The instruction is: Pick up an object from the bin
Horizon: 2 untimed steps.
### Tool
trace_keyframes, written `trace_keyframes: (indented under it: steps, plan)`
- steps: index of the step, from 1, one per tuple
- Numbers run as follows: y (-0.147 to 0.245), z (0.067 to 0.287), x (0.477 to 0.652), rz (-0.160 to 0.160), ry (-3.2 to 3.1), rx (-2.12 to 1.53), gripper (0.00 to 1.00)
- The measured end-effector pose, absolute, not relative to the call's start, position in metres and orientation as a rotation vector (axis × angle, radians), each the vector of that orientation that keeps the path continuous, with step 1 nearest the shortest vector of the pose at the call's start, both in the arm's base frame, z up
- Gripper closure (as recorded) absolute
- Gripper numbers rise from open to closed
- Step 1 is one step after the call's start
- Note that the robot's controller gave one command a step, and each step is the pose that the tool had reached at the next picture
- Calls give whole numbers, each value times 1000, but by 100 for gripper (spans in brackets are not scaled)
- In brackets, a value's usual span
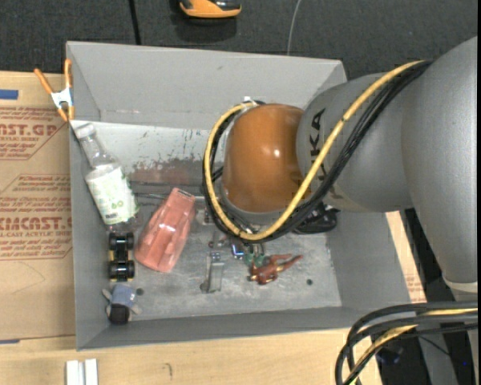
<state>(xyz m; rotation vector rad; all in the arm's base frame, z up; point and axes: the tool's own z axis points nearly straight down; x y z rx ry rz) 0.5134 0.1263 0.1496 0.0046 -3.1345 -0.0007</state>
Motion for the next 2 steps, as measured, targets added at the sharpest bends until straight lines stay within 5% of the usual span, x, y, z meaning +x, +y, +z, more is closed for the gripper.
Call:
trace_keyframes:
  steps: [1, 2]
  plan:
    - [126, 154, 515, -2, -3142, 2, 0]
    - [153, 124, 539, 1, -3122, 423, 0]
